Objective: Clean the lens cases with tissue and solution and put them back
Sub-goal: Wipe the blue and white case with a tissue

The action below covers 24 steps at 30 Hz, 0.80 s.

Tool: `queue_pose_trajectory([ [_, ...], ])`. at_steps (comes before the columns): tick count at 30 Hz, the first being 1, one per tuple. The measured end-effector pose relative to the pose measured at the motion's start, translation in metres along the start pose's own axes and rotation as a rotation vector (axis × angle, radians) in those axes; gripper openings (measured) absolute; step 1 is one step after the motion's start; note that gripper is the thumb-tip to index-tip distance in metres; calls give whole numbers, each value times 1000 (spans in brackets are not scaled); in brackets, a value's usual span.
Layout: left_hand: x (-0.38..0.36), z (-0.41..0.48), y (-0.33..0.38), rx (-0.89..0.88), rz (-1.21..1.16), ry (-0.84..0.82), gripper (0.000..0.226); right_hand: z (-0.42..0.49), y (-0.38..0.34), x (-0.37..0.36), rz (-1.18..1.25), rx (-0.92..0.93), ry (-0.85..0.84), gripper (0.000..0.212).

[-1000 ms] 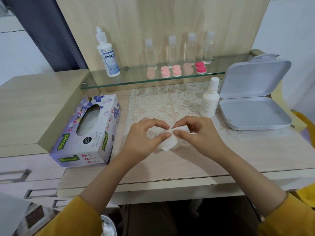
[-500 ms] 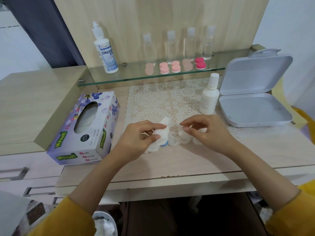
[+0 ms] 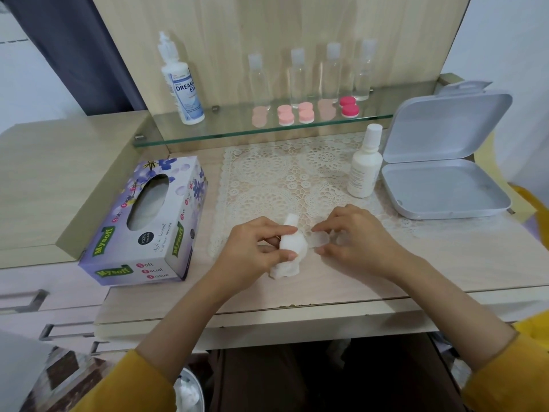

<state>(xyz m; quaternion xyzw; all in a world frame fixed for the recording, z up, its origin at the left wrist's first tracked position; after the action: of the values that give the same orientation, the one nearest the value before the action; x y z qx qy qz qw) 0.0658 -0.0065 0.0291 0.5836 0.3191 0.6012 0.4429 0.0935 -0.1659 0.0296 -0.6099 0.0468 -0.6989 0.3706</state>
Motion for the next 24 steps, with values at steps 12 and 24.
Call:
queue_pose_trajectory([
  [12, -11, -10, 8, -551, 513, 284, 15, -10, -3, -5, 79, 130, 118, 24],
  [24, -20, -10, -3, -703, 734, 137, 22, -10, 2, -8, 95, 163, 161, 25],
])
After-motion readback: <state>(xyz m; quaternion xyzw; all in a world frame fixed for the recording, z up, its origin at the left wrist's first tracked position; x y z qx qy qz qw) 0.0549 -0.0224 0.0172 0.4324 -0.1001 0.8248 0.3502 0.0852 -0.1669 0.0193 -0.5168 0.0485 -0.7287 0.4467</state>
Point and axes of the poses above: each hand's wrist, its own z-axis towards the middle knuckle, its own x-axis out of the back of the hand, y = z × x, the point moved 6 cm from there along z, towards the middle knuckle, and after that the axes turned 2 degrees about y, right-handed, at the moved point
